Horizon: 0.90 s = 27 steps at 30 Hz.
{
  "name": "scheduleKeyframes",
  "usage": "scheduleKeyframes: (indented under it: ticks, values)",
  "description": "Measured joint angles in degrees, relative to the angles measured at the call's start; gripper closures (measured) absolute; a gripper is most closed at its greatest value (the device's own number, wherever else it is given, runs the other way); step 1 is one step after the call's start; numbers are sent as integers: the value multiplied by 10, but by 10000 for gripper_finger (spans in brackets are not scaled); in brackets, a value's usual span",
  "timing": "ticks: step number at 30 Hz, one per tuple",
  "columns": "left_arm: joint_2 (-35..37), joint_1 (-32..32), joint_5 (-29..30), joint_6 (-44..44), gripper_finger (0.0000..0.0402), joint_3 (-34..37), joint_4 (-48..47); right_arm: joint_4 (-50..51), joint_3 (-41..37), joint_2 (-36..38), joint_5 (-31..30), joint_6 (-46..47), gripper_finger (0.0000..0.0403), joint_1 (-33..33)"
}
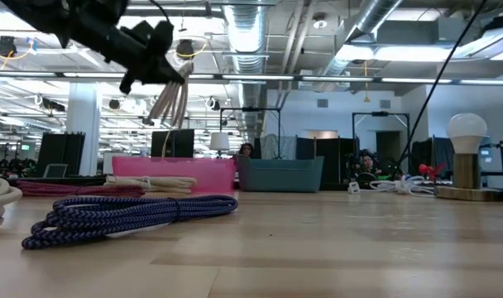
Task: Pick & Place USB Port
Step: Put the brown HDMI cable into the red bin
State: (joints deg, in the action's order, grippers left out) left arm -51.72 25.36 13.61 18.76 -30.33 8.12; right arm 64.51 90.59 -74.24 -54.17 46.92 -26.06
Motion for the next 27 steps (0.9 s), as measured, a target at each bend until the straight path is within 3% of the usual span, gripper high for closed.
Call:
scheduleKeyframes:
  ticks: [7, 27]
  values:
    - [-72, 42, -19, 16, 387, 0, 1, -1, 0, 0, -10, 3, 301, -11]
    - [-212, 83, -20, 32, 387, -1, 13, -2, 0, 0, -14, 7, 301, -11]
